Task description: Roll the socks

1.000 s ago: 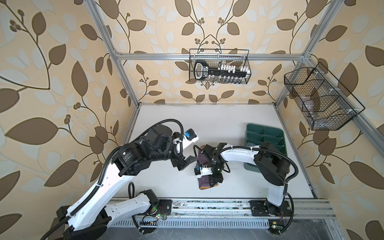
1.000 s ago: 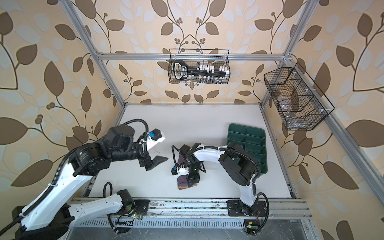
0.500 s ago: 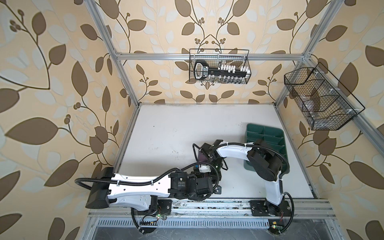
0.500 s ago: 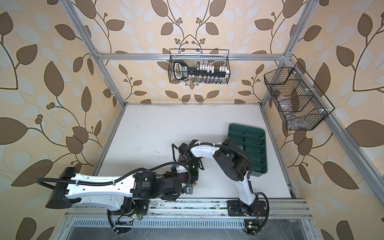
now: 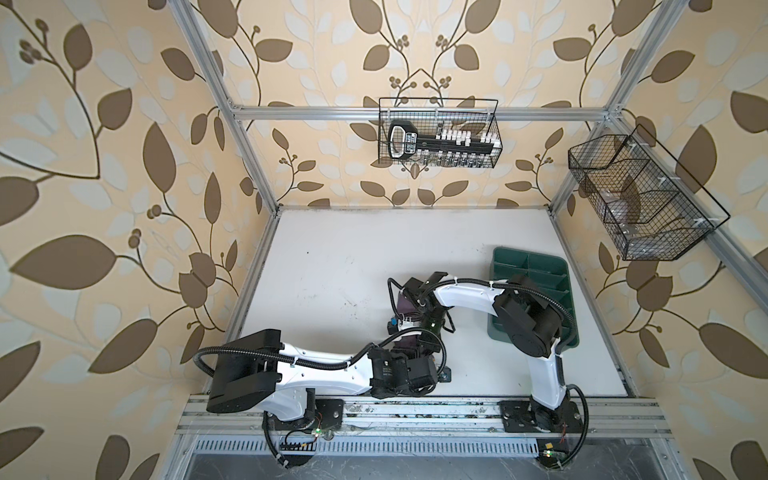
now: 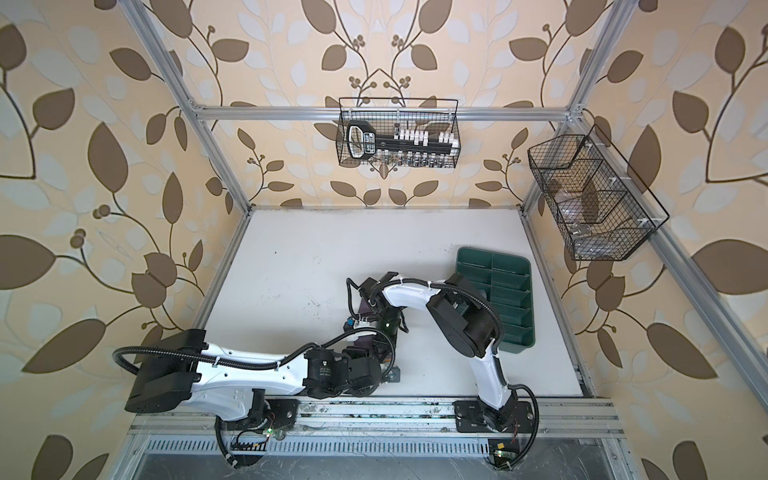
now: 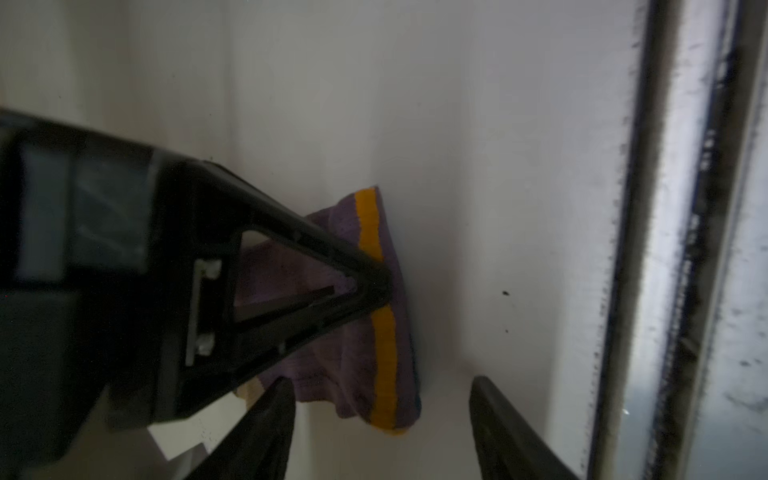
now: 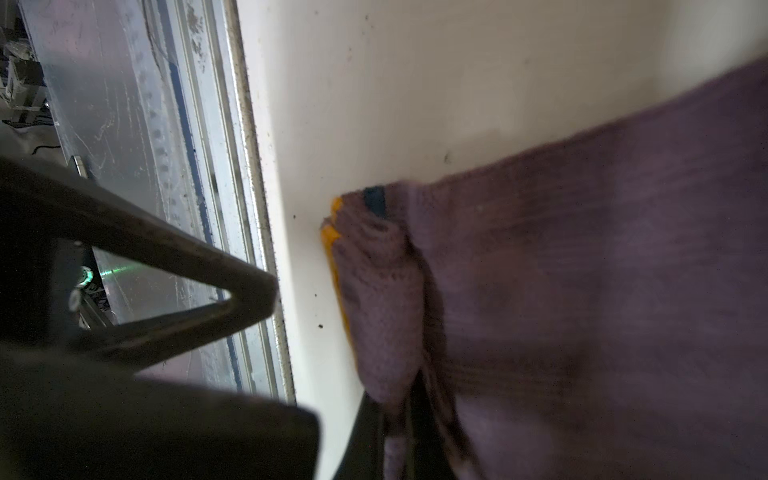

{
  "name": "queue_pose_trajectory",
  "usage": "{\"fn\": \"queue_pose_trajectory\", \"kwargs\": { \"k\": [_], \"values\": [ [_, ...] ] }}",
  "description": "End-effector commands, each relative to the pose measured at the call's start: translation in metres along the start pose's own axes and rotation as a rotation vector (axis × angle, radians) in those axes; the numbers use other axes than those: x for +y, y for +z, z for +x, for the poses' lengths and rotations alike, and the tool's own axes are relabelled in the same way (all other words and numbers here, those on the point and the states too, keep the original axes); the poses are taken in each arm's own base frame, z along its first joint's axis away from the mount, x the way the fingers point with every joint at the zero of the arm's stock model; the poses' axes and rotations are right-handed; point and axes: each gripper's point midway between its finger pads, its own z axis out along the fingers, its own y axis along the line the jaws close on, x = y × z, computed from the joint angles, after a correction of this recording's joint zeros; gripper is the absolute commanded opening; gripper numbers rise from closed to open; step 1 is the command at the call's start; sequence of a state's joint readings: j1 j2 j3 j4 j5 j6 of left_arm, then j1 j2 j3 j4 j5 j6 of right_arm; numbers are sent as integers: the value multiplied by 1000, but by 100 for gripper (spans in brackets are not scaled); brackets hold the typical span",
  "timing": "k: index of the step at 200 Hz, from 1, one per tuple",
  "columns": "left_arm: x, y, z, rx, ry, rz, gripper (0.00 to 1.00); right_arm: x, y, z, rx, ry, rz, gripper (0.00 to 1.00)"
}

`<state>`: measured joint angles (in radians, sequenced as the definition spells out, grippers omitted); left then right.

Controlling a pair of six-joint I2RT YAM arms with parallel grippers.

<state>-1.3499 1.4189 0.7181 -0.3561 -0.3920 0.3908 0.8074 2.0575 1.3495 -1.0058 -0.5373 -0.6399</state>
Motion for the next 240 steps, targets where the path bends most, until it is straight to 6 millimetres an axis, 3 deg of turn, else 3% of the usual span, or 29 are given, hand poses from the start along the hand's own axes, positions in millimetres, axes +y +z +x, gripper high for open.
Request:
{"fn": "queue_pose_trajectory", "kwargs": {
  "k": [1, 61, 94, 120, 150, 188, 208, 230, 240],
  "values": [
    [12, 16, 2, 10, -49, -25, 61, -47, 17, 10, 70, -33, 152, 0],
    [36, 45, 12, 55, -113, 76, 51, -69, -3, 4, -7, 46, 158, 0],
    [40, 56, 14, 96, -146, 155, 39, -74, -11, -2, -42, 49, 160, 0],
    [40, 68, 17, 152, -145, 165, 33, -69, -15, -7, -71, 38, 144, 0],
    [58, 78, 22, 198, -209, 110, 23, -61, -17, -8, -98, 22, 133, 0],
    [67, 76, 23, 184, -265, 130, 5, -51, -25, -10, -145, 3, 127, 0],
    [62, 67, 21, 148, -281, 215, 1, -47, -44, -17, -230, -11, 160, 10],
    [59, 56, 21, 110, -312, 334, 0, -38, -87, -27, -405, -35, 199, 25],
    [57, 53, 20, 97, -324, 381, 0, -38, -103, -22, -470, -18, 222, 28]
  ]
}}
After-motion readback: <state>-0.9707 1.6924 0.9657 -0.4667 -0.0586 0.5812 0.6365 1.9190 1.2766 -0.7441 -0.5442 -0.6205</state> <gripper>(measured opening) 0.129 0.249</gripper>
